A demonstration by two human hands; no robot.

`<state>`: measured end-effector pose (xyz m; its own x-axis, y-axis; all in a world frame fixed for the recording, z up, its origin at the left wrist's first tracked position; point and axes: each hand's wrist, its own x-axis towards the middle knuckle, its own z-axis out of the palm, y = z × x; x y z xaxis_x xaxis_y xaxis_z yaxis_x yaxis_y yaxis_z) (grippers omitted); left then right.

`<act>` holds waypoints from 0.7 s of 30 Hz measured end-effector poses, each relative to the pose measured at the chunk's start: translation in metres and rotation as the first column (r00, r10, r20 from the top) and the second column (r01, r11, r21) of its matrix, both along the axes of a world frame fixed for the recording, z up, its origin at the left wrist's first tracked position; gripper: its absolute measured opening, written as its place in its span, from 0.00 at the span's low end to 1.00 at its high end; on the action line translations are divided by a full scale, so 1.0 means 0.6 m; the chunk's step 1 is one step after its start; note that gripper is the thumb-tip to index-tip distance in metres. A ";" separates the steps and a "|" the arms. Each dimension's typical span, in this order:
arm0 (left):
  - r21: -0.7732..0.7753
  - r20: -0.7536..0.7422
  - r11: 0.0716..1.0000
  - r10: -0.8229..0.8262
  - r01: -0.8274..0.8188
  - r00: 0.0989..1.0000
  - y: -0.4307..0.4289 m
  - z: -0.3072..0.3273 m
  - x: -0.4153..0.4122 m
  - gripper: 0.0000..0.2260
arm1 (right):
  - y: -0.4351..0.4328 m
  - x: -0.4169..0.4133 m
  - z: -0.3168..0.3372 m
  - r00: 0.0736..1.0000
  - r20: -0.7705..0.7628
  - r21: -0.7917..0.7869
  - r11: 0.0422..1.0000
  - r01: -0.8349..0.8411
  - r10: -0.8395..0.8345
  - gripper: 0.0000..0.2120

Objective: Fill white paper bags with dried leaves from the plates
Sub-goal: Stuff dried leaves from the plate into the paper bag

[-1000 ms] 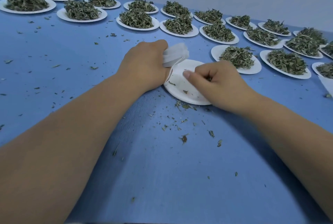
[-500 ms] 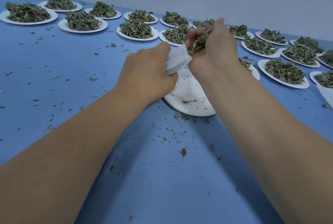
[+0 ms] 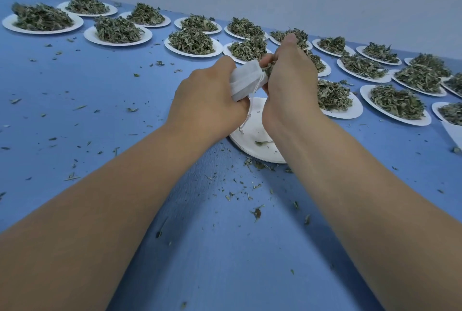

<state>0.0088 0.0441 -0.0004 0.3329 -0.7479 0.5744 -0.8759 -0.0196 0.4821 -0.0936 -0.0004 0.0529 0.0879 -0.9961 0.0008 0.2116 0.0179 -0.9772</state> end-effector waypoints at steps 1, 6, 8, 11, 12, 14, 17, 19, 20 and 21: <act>0.002 -0.010 1.000 -0.002 0.002 1.000 0.000 0.000 -0.001 0.11 | 0.002 -0.002 0.000 0.999 -0.037 -0.021 1.000 0.006 -0.007 0.21; 0.014 -0.022 1.000 -0.014 0.014 1.000 0.000 0.002 -0.005 0.12 | 0.009 -0.008 -0.001 0.992 -0.126 -0.074 0.997 0.001 -0.011 0.23; 0.024 -0.003 1.000 -0.014 0.014 1.000 0.001 0.002 -0.005 0.13 | 0.011 -0.008 -0.003 0.992 -0.128 -0.113 0.994 0.007 -0.021 0.22; 0.031 0.001 0.999 -0.018 0.018 1.000 0.004 0.004 -0.007 0.13 | 0.012 -0.006 -0.008 0.998 -0.068 -0.164 0.987 0.005 -0.016 0.16; 0.032 -0.002 0.999 -0.021 0.021 1.000 0.005 0.005 -0.007 0.13 | 0.012 -0.006 -0.009 0.999 -0.052 -0.165 0.986 0.002 -0.011 0.13; 0.034 -0.008 0.999 -0.022 0.022 1.000 0.005 0.006 -0.007 0.14 | 0.012 -0.006 -0.007 1.000 -0.024 -0.151 0.988 -0.014 0.010 0.10; 0.035 -0.007 0.999 -0.027 0.027 1.000 0.006 0.006 -0.008 0.15 | 0.014 -0.006 -0.002 0.997 0.025 -0.104 0.992 -0.068 0.071 0.09; 0.030 -0.017 0.999 -0.034 0.035 0.999 0.008 0.009 -0.009 0.14 | 0.014 -0.006 -0.001 0.995 0.023 -0.092 0.991 -0.098 0.101 0.12; 0.027 -0.028 0.999 -0.036 0.036 0.999 0.008 0.009 -0.010 0.13 | 0.014 -0.006 -0.002 0.994 0.024 -0.099 0.989 -0.107 0.109 0.13; 0.025 -0.040 0.999 -0.037 0.038 0.999 0.008 0.010 -0.009 0.13 | 0.014 -0.006 -0.001 0.993 0.029 -0.106 0.988 -0.110 0.114 0.13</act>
<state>0.0031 0.0489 0.0053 0.3264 -0.7746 0.5417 -0.8566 -0.0001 0.5160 -0.0972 0.0081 0.0522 0.1969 -0.9743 0.1093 0.2484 -0.0582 -0.9669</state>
